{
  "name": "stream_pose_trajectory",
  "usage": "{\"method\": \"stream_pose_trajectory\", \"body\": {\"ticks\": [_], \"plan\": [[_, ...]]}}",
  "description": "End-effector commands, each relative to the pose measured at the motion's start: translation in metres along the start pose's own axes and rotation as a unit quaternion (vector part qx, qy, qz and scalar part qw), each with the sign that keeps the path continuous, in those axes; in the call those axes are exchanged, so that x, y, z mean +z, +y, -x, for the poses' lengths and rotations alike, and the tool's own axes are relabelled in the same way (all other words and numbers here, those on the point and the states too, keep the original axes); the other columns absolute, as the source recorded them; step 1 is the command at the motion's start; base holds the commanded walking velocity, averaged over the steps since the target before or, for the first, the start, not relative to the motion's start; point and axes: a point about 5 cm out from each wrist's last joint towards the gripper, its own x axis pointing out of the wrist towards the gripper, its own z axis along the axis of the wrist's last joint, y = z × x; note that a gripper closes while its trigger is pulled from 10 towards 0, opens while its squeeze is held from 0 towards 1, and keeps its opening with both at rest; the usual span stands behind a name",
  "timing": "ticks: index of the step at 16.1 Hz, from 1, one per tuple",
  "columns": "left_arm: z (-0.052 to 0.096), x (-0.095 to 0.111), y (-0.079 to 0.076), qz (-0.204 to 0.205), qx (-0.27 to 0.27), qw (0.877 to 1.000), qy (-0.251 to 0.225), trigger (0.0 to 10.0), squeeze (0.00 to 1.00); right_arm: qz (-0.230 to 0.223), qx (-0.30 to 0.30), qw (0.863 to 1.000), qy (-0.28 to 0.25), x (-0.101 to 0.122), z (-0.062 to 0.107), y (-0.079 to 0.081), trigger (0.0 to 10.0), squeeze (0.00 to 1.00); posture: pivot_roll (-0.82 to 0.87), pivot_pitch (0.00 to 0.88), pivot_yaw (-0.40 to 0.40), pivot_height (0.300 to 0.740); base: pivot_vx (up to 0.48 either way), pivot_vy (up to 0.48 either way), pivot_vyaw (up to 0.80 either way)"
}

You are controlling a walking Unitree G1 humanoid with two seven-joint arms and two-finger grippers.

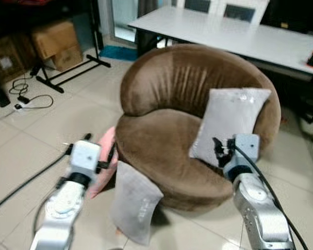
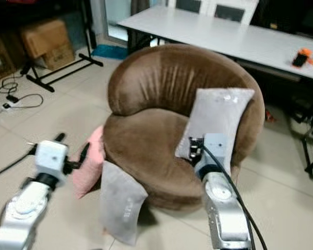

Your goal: Move the pillow to the sofa from floor

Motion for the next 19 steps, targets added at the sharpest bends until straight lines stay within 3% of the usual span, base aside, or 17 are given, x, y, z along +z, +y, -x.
{"method": "stream_pose_trajectory", "body": {"ticks": [1,6,13,19], "plan": [[-0.0021,0.0062,-0.0076,0.004,-0.015,1.000,-0.017,10.0,0.00,0.001,-0.008,1.000,0.001,0.0002,0.0006,-0.0078,10.0,0.00,0.02,0.000,-0.043,0.740,0.000,0.000,0.00],[-0.0004,0.0079,-0.0058,0.009,-0.022,0.999,-0.023,10.0,0.00,0.015,0.013,1.000,0.000,0.0009,0.0010,-0.0012,10.0,0.00,0.03,0.000,-0.039,0.740,0.297,0.000,0.64],[-0.0013,0.0054,-0.0021,-0.001,-0.028,1.000,-0.013,10.0,0.00,0.006,-0.016,1.000,0.002,-0.0020,0.0014,-0.0077,10.0,0.00,0.03,0.004,-0.024,0.740,0.383,0.000,0.00],[-0.0022,0.0018,-0.0056,-0.010,-0.037,0.999,-0.017,10.0,0.00,0.005,0.009,1.000,0.008,-0.0047,0.0028,-0.0068,10.0,0.00,0.02,0.002,-0.021,0.740,0.250,0.000,0.00]]}}
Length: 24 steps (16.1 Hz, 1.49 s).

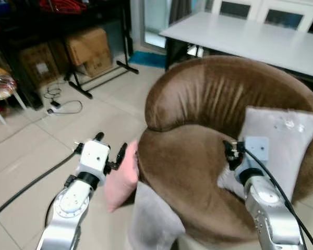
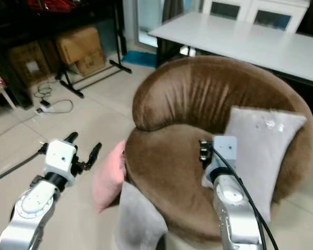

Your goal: Move the pillow to the sofa from floor

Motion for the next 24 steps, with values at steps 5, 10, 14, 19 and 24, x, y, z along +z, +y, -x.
{"method": "stream_pose_trajectory", "body": {"ticks": [5,10,14,19,24], "plan": [[-0.002,-0.011,0.008,-0.038,0.044,0.998,0.006,10.0,0.00,-0.005,0.003,1.000,0.003,-0.004,0.000,-0.001,10.0,0.00,0.01,0.000,-0.008,0.696,0.000,0.000,0.00],[-0.002,-0.013,0.006,-0.051,0.024,0.998,-0.004,10.0,0.00,-0.005,0.002,1.000,-0.003,-0.002,0.001,0.004,10.0,0.00,0.01,0.004,0.047,0.651,0.000,0.000,0.00],[-0.006,-0.011,0.010,-0.049,0.019,0.999,-0.012,10.0,0.00,-0.007,0.001,1.000,-0.005,-0.005,0.006,0.006,10.0,0.00,0.00,0.018,0.072,0.616,0.000,0.000,0.00],[-0.005,-0.014,0.007,-0.024,0.038,0.999,-0.009,10.0,0.00,-0.003,0.000,1.000,-0.004,-0.004,0.000,0.005,10.0,0.00,0.01,0.020,0.011,0.606,0.000,0.000,0.00],[0.000,-0.016,0.011,-0.009,0.042,0.999,-0.011,10.0,0.00,-0.005,0.013,1.000,-0.003,-0.002,-0.005,0.007,10.0,0.00,0.02,0.025,-0.021,0.606,0.110,0.000,0.00]]}}
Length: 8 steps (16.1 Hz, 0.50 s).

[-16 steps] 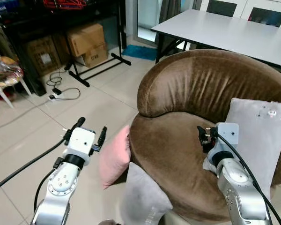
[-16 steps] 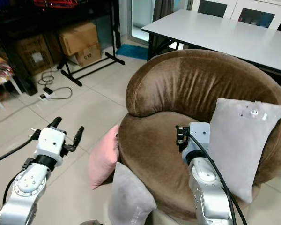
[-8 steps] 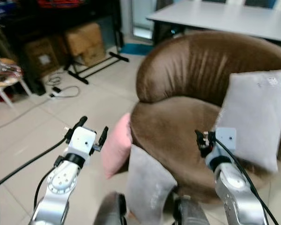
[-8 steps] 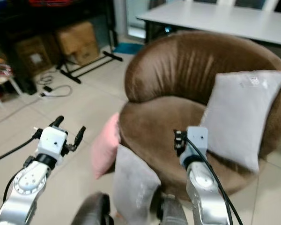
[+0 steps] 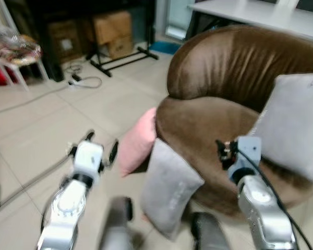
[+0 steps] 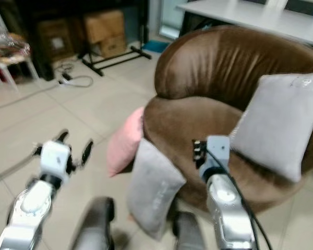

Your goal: Move the pillow to the sofa from floor

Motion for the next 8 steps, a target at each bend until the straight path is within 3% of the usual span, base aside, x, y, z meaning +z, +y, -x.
{"method": "stream_pose_trajectory", "body": {"ticks": [1,3,7,8], "plan": [[-0.0054,0.0075,0.0056,-0.005,0.004,1.000,-0.016,10.0,0.00,-0.004,0.001,1.000,0.004,-0.0012,-0.0009,0.0002,10.0,0.00,0.02,0.026,-0.022,0.606,0.289,0.000,0.00],[-0.0055,0.0057,0.0059,-0.006,0.000,1.000,-0.011,10.0,0.00,0.027,0.018,0.999,0.004,-0.0016,-0.0021,0.0036,10.0,0.00,0.02,0.029,-0.022,0.606,0.315,0.000,0.27],[-0.0053,0.0044,0.0040,-0.006,-0.008,1.000,-0.006,10.0,0.00,0.027,0.017,0.999,0.008,-0.0020,-0.0019,0.0023,10.0,0.00,0.01,0.034,-0.017,0.606,0.306,0.000,0.60],[-0.0049,0.0039,0.0033,-0.006,-0.010,1.000,-0.005,10.0,0.00,0.025,0.016,0.999,0.011,-0.0028,-0.0015,0.0009,10.0,0.00,0.01,0.034,-0.018,0.606,0.292,0.000,0.00]]}}
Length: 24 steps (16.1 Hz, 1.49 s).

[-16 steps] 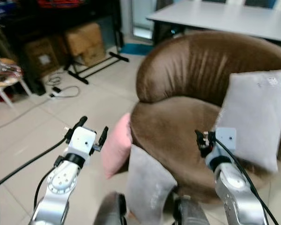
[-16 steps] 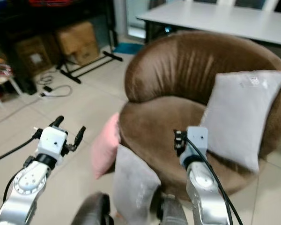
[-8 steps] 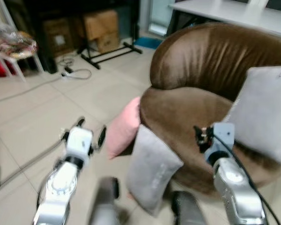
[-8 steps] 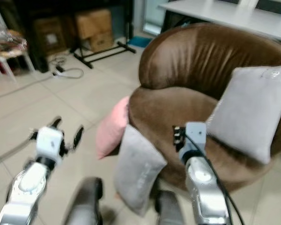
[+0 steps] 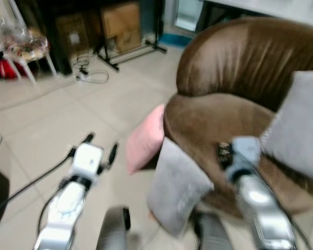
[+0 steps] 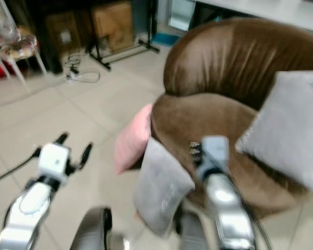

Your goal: Move the pillow to the sofa from floor

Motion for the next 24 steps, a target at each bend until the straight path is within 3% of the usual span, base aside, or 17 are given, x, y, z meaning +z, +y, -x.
{"method": "stream_pose_trajectory", "body": {"ticks": [1,8,20,24], "plan": [[-0.004,0.003,-0.005,0.005,-0.012,1.000,-0.005,10.0,0.00,0.005,-0.016,1.000,0.002,0.000,0.002,-0.013,10.0,0.00,0.01,0.035,-0.019,0.606,0.289,0.000,0.00],[-0.002,0.002,-0.011,-0.008,-0.025,1.000,-0.002,10.0,0.00,0.004,-0.013,1.000,0.002,-0.001,0.002,-0.019,10.0,0.00,0.02,0.032,-0.021,0.602,0.074,0.000,0.00],[-0.004,-0.001,-0.011,-0.009,-0.047,0.999,0.009,10.0,0.00,-0.009,0.033,0.999,0.032,-0.015,-0.005,-0.016,10.0,0.00,0.03,0.000,-0.024,0.487,0.000,0.000,0.00],[-0.002,-0.005,-0.014,-0.004,-0.054,0.998,0.019,10.0,0.00,0.016,0.075,0.996,0.048,-0.019,-0.012,-0.010,10.0,0.00,0.02,0.010,-0.036,0.467,0.000,0.000,0.00]]}}
